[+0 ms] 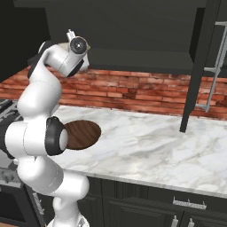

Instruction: Open the cabinet. Pick the bowls from the counter and place them in the cabinet. Then close the cabinet.

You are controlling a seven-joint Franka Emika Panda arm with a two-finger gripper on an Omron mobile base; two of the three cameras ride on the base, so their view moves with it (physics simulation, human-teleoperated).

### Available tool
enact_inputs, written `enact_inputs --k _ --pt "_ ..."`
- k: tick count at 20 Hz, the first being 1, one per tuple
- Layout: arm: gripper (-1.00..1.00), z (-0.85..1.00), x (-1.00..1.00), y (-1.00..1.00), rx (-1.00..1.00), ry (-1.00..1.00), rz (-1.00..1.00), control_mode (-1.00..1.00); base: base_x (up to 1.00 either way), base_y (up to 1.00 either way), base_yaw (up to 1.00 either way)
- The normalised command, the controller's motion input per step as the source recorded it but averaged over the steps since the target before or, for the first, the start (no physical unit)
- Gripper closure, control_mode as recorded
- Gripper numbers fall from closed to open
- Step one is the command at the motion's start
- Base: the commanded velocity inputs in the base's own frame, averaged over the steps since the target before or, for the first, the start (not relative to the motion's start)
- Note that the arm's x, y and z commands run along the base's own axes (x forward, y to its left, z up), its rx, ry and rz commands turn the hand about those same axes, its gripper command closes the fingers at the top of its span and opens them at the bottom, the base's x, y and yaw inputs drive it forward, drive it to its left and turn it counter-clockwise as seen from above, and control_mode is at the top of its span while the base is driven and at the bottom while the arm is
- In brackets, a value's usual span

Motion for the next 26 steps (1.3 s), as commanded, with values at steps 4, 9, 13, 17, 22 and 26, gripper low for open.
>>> enact_inputs --k 4,9,13,17,22,26 --pt "-1.0 0.0 -0.01 0.0 0.0 -0.12 0.0 -1.0 0.0 0.0 0.0" --pt "-1.0 0.05 -0.1 0.0 0.0 -0.11 0.0 -1.0 0.0 0.0 0.0" --pt "-1.0 0.09 -0.49 -0.11 0.03 0.02 0.0 -1.0 0.0 0.0 0.0" --pt "-1.0 0.14 -0.83 -0.44 0.07 0.16 -0.03 -1.0 0.0 0.0 0.0" --pt "-1.0 0.22 -0.7 -0.48 0.05 0.3 -0.03 -1.0 0.0 0.0 0.0" --pt "-1.0 0.13 -0.8 -0.5 0.04 0.28 -0.02 -1.0 0.0 0.0 0.0"
